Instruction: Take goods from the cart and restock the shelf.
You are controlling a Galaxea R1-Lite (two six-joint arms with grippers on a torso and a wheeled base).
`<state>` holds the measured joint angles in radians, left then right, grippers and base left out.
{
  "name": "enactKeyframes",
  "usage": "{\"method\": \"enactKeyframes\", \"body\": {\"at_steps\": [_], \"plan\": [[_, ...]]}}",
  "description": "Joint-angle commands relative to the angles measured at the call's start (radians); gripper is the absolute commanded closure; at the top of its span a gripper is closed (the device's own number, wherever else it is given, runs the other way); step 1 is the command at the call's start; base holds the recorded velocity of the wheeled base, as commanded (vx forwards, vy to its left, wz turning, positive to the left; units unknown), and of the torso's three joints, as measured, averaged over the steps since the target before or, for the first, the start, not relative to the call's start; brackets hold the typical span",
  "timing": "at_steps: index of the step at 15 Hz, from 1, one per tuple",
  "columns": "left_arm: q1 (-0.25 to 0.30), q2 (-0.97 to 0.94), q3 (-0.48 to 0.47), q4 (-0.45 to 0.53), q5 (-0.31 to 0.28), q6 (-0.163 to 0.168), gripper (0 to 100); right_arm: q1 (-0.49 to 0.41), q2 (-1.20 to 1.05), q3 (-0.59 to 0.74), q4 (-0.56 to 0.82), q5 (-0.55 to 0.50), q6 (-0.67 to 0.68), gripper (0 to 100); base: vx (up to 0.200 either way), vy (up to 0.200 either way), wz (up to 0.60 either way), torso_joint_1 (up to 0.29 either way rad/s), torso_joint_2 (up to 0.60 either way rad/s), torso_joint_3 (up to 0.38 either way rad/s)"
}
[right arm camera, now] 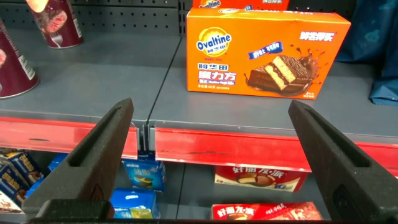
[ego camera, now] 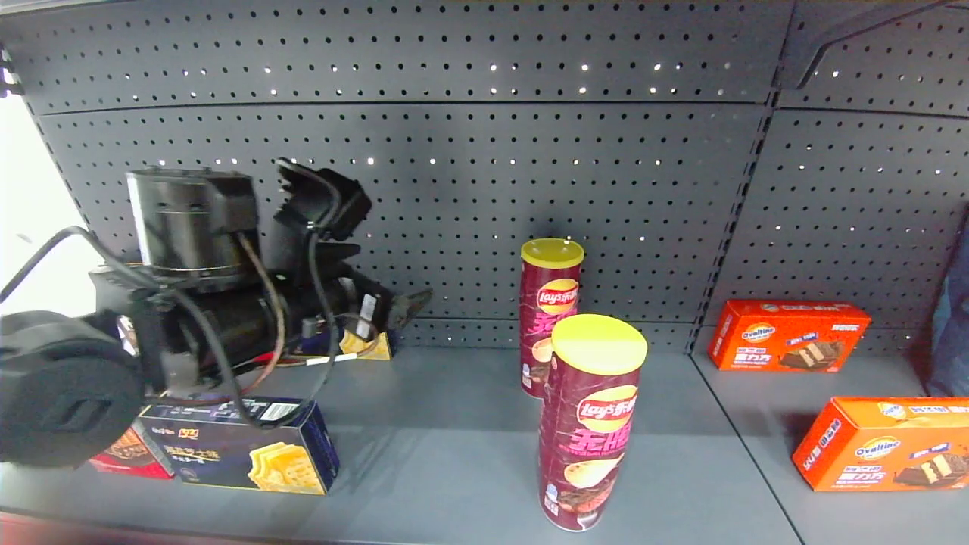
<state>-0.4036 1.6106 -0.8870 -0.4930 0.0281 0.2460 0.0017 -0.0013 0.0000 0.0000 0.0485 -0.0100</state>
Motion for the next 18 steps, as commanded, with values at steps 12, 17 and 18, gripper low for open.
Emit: {"method": "enactKeyframes", "body": {"at_steps": [12, 17, 18], "plan": [[0.058, -0.463, 0.272, 0.156, 0.095, -0.002, 0, 0.0, 0.001, 0.0, 0.0, 0.001, -0.001, 0, 0.0, 0.0, 0.0, 0.0, 0.0, 0.0], [-0.004, -0.423, 0.266, 0.154, 0.093, 0.003, 0, 0.0, 0.001, 0.0, 0.0, 0.001, -0.001, 0, 0.0, 0.0, 0.0, 0.0, 0.0, 0.0], [-0.004, -0.429, 0.269, 0.157, 0.095, 0.003, 0, 0.0, 0.001, 0.0, 0.0, 0.001, -0.001, 0, 0.0, 0.0, 0.0, 0.0, 0.0, 0.0]]}}
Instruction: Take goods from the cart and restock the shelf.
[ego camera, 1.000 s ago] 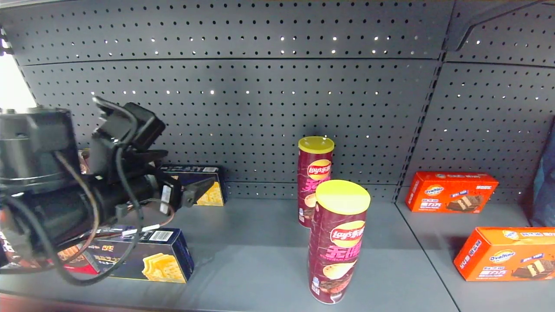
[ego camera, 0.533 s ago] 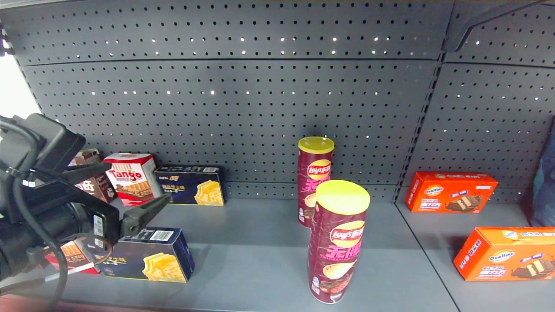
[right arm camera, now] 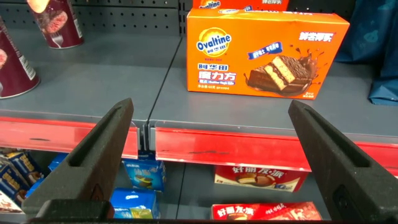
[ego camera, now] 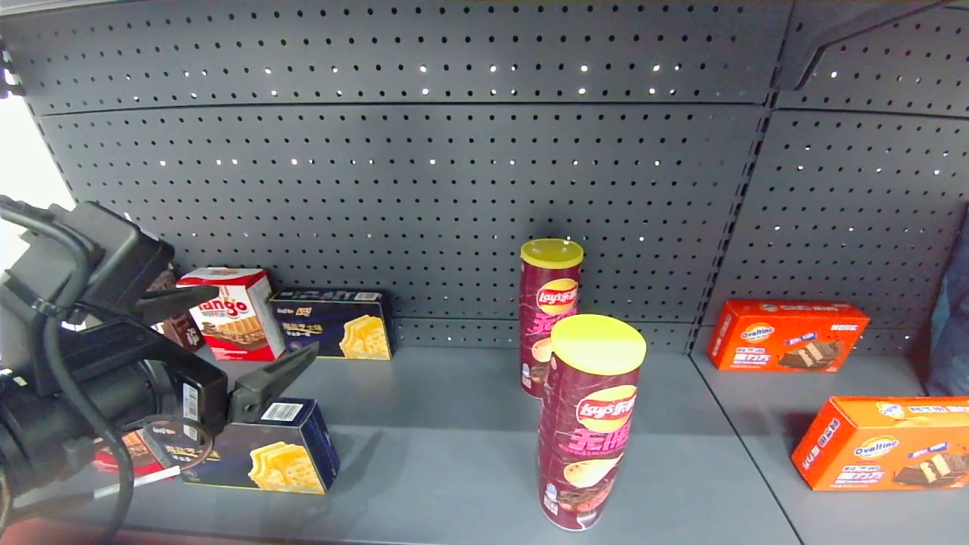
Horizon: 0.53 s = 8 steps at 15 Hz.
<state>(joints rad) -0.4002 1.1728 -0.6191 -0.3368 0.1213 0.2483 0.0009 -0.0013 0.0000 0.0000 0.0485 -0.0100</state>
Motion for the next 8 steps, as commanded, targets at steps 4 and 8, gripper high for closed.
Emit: {"method": "enactKeyframes", "body": {"at_steps": [4, 8], "plan": [[-0.011, -0.15, 0.096, 0.001, 0.001, 0.0, 0, 0.001, 0.001, 0.0, 0.0, 0.001, -0.001, 0, 0.0, 0.0, 0.0, 0.0, 0.0, 0.0], [-0.005, -0.486, 0.295, 0.071, 0.046, 0.017, 0, 0.001, 0.001, 0.0, 0.0, 0.002, -0.002, 0, 0.0, 0.0, 0.0, 0.0, 0.0, 0.0]]}}
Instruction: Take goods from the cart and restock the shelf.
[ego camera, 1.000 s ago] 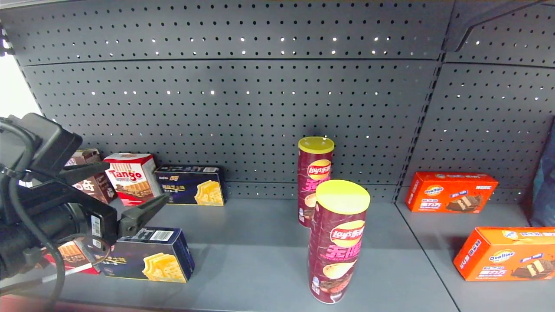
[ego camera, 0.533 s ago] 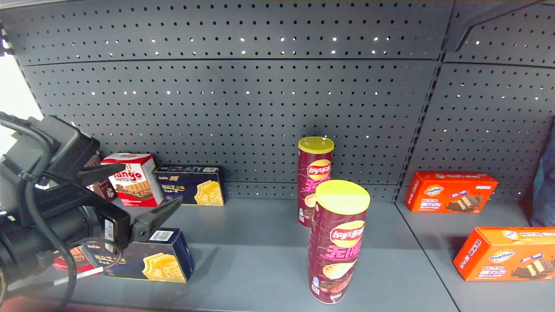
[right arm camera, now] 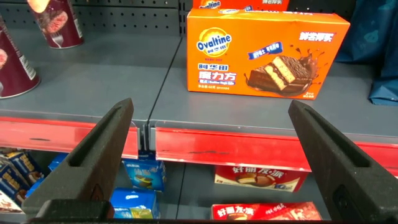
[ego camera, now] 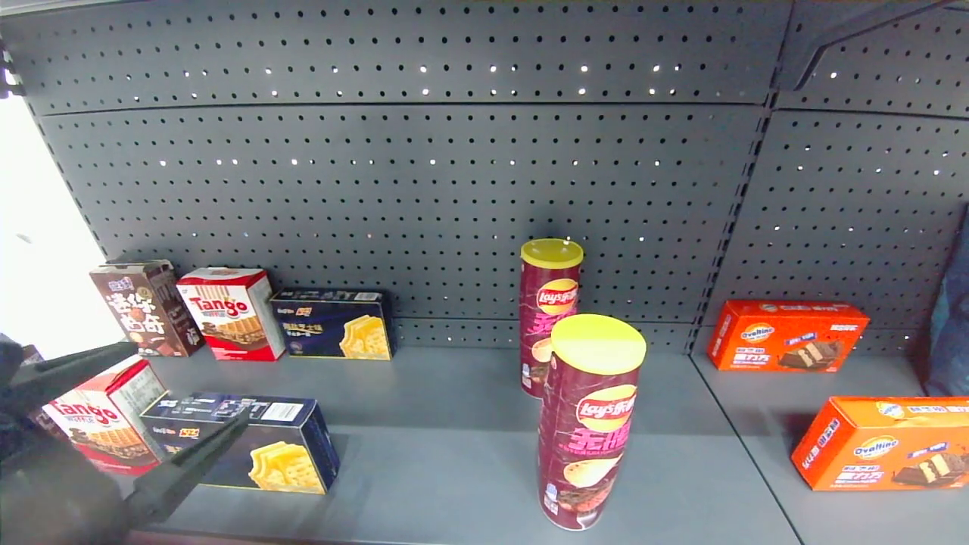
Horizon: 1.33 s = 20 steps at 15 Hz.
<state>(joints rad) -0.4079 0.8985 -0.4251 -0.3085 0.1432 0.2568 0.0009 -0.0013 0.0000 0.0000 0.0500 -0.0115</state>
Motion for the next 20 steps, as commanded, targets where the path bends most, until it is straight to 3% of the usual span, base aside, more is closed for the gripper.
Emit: {"method": "enactKeyframes", "body": {"at_steps": [1, 3, 4, 5, 6, 7, 9, 12, 15, 20], "plan": [[0.004, -0.256, 0.111, 0.086, 0.027, 0.009, 0, 0.001, 0.001, 0.0, 0.0, 0.001, -0.002, 0, 0.0, 0.0, 0.0, 0.0, 0.0, 0.0], [0.008, -0.428, 0.12, 0.304, 0.047, 0.01, 0, -0.004, 0.001, -0.005, 0.0, -0.03, -0.005, 0, 0.0, 0.0, 0.0, 0.0, 0.0, 0.0], [0.008, -0.46, 0.117, 0.333, 0.047, 0.012, 0, -0.01, 0.04, -0.095, 0.0, -0.047, 0.008, 0, 0.0, 0.0, 0.0, 0.0, 0.0, 0.0], [0.009, -0.467, 0.12, 0.339, 0.05, 0.024, 0, 0.007, 0.276, -0.325, 0.008, -0.047, 0.091, 0, 0.0, 0.0, 0.0, 0.0, 0.0, 0.0], [0.009, -0.471, 0.131, 0.341, 0.047, 0.052, 0, 0.037, 0.411, -0.423, -0.006, -0.016, 0.146, 0, 0.0, 0.0, 0.0, 0.0, 0.0, 0.0], [0.006, -0.471, 0.149, 0.339, 0.045, 0.055, 0, 0.07, 0.449, -0.456, -0.015, 0.034, 0.108, 0, 0.0, 0.0, 0.0, 0.0, 0.0, 0.0], [0.006, -0.475, 0.172, 0.338, 0.044, 0.05, 0, 0.137, 0.537, -0.459, -0.015, 0.133, -0.102, 0, 0.0, 0.0, 0.0, 0.0, 0.0, 0.0], [0.004, -0.507, 0.227, 0.338, 0.042, 0.041, 0, 0.291, 0.715, -0.433, -0.031, 0.165, -0.104, 0, 0.0, 0.0, 0.0, 0.0, 0.0, 0.0], [0.004, -0.556, 0.27, 0.341, 0.042, 0.041, 0, 0.426, 0.908, -0.405, -0.137, 0.154, -0.105, 0, 0.0, 0.0, 0.0, 0.0, 0.0, 0.0], [0.004, -0.619, 0.338, 0.342, 0.042, 0.044, 0, 0.498, 1.106, -0.479, -0.153, 0.082, -0.105, 0, 0.0, 0.0, 0.0, 0.0, 0.0, 0.0]]}}
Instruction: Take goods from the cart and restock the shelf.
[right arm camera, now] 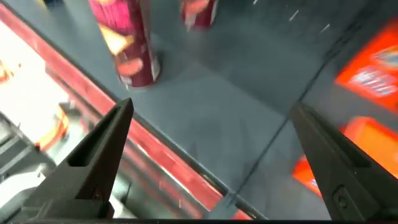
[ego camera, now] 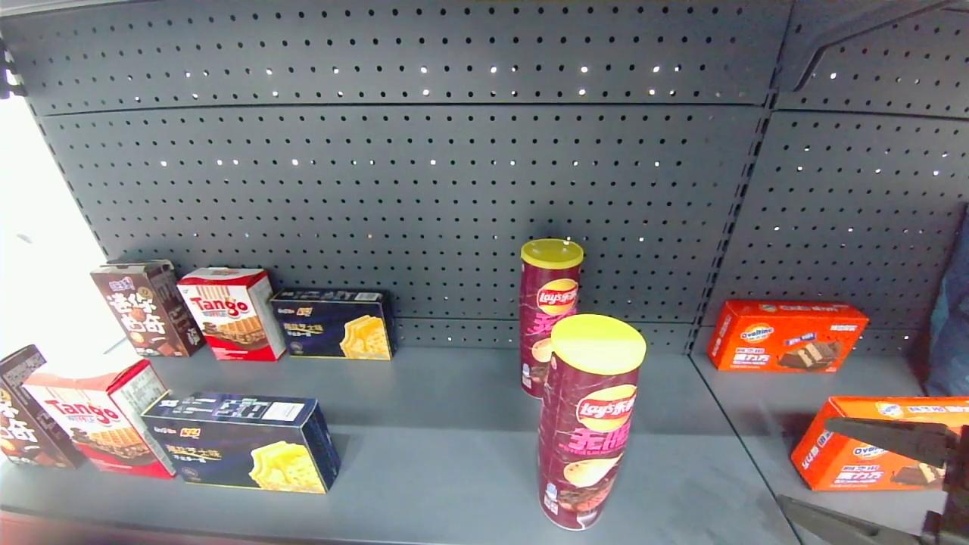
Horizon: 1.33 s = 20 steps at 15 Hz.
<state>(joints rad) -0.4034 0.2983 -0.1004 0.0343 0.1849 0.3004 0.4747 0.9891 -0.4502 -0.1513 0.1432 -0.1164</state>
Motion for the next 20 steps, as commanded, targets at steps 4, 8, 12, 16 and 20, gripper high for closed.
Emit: {"method": "enactKeyframes", "body": {"at_steps": [4, 8, 12, 16, 20], "plan": [[0.0, -0.056, 0.047, -0.001, -0.001, -0.003, 0, 0.024, 0.24, -0.102, -0.002, -0.027, 0.0, 0, 0.0, 0.0, 0.0, 0.0, 0.0, 0.0], [0.002, -0.061, 0.047, -0.001, 0.001, -0.007, 0, 0.032, 0.353, -0.194, -0.004, -0.028, 0.0, 0, 0.0, 0.0, 0.0, 0.0, 0.0, 0.0], [0.002, -0.061, 0.047, 0.001, -0.001, -0.011, 0, 0.071, 0.39, -0.197, -0.017, -0.03, 0.0, 0, 0.0, 0.0, 0.0, 0.0, 0.0, 0.0], [0.018, -0.061, 0.048, 0.001, 0.001, -0.047, 0, 0.09, 0.434, -0.212, -0.03, -0.056, 0.0, 0, 0.0, 0.0, 0.0, 0.0, 0.0, 0.0], [0.018, -0.061, 0.048, 0.001, 0.001, -0.052, 0, 0.111, 0.474, -0.231, -0.04, -0.06, 0.0, 0, 0.0, 0.0, 0.0, 0.0, 0.0, 0.0]]}}
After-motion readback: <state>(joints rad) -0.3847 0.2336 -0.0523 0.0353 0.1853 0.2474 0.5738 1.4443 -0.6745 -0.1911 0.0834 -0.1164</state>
